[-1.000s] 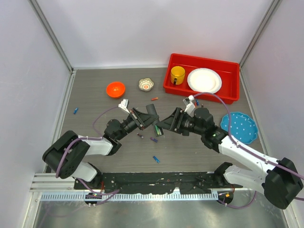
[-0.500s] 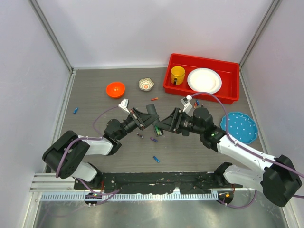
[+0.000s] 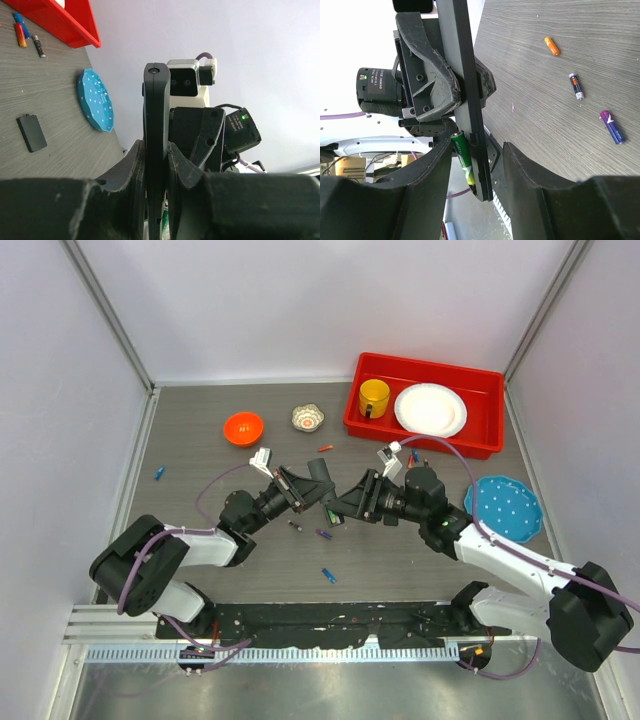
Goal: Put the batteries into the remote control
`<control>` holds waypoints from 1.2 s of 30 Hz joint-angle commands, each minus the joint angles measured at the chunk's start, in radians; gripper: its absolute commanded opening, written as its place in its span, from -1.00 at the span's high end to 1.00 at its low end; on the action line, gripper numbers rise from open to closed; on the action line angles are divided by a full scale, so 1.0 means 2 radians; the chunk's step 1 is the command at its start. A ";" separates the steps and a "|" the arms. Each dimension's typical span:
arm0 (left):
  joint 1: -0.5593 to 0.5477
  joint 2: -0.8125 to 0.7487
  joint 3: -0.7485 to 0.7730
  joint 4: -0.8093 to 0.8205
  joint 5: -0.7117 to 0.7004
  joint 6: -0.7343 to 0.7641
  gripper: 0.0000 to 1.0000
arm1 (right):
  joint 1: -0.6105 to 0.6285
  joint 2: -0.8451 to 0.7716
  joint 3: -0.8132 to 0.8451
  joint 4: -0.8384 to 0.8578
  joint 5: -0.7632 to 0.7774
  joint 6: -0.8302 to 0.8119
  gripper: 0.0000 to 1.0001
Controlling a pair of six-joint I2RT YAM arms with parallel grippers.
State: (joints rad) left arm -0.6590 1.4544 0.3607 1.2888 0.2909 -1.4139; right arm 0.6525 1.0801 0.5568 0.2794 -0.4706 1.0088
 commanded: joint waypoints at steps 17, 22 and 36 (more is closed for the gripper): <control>0.001 -0.016 0.020 0.129 -0.011 0.004 1.00 | 0.007 0.014 -0.004 0.019 0.001 0.003 0.23; 0.000 -0.020 0.018 0.129 -0.016 0.007 1.00 | 0.012 0.021 -0.004 0.020 0.006 0.003 0.29; 0.000 -0.023 0.010 0.129 -0.019 0.013 1.00 | 0.016 0.014 0.003 0.024 0.013 0.015 -0.10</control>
State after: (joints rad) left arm -0.6586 1.4487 0.3607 1.2671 0.2695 -1.4021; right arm 0.6750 1.1248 0.5503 0.3195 -0.4541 1.0306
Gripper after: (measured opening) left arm 0.217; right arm 0.472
